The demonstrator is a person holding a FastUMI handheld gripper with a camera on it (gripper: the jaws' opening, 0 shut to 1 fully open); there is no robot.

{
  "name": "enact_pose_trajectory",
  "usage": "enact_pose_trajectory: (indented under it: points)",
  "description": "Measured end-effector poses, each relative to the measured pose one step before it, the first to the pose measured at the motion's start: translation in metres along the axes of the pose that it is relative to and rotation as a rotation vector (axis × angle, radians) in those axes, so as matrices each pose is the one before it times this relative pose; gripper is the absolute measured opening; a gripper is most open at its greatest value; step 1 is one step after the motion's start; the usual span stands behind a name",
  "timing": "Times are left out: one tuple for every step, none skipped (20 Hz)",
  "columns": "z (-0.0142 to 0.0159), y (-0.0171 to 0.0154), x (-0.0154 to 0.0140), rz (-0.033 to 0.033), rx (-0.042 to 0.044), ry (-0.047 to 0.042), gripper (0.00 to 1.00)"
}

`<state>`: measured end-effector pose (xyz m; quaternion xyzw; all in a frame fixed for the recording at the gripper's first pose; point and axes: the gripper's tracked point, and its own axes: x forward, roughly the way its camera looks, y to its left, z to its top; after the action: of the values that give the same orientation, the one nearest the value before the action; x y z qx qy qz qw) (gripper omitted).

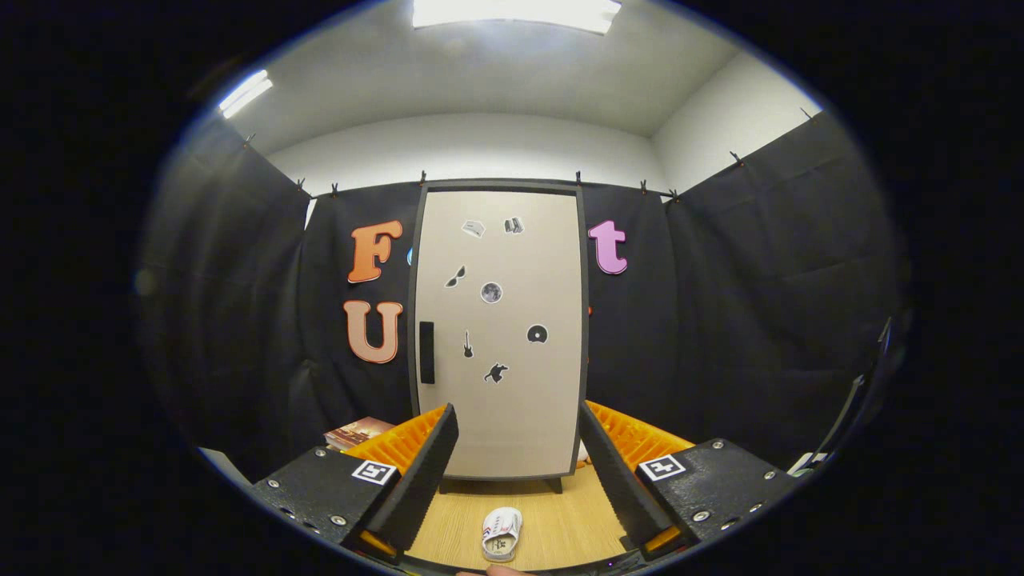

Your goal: Open the shoe cabinet door, grab the shoes and put them into the shoe cabinet, then close the shoe cabinet door.

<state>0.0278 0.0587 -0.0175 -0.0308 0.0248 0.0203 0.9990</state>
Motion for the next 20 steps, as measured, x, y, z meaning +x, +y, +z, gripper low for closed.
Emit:
enact_pose_trajectory:
  points:
    - [0.0, 0.00157, 0.00092, -0.00016, -0.00109, -0.00142, 0.95]
    - [-0.00039, 0.00272, 0.00243, 0.00181, -0.00061, 0.00005, 0.95]
    - [0.00028, 0.00374, 0.00201, 0.00509, -0.00102, -0.00045, 0.95]
    - [-0.00076, 0.00394, 0.00288, 0.0026, -0.00261, -0.00048, 0.94]
    - [0.00005, 0.00383, 0.0029, 0.00274, -0.0032, 0.00059, 0.94]
    - [-0.00018, 0.0038, 0.00276, 0.0017, -0.00283, 0.00032, 0.94]
    - [-0.00031, 0.00489, 0.00397, 0.00269, -0.00159, 0.00012, 0.94]
    - [-0.00025, 0.00502, 0.00489, -0.00082, -0.00026, -0.00122, 0.95]
    - [0.0, 0.00514, 0.00486, 0.00216, -0.00095, -0.00109, 0.94]
    - [-0.00069, 0.00544, 0.00423, 0.00136, -0.00249, -0.00075, 0.94]
    - [-0.00109, 0.00556, 0.00367, 0.00087, -0.00313, 0.00041, 0.94]
    - [-0.00093, 0.00566, 0.00413, -0.00029, -0.002, 0.00344, 0.94]
    - [-0.00142, 0.00713, 0.00435, 0.0038, 0.00107, 0.00457, 0.94]
    - [0.00021, 0.00684, 0.00442, 0.00335, 0.00332, 0.00221, 0.94]
    - [-0.00024, 0.00555, 0.0048, 0.00133, 0.00268, 0.00054, 0.94]
    - [0.00025, 0.00632, 0.00669, 0.00307, -0.00093, 0.00048, 0.94]
    - [0.00088, 0.00585, 0.00669, 0.00509, -0.00693, -0.00233, 0.94]
    - [0.00031, 0.00514, 0.00761, 0.00548, -0.01082, 0.0008, 0.94]
    - [0.00009, 0.00621, 0.00806, 0.00936, -0.0068, 0.00061, 0.95]
    - [-0.00013, 0.00731, 0.00792, 0.01414, -0.00132, 0.00085, 0.95]
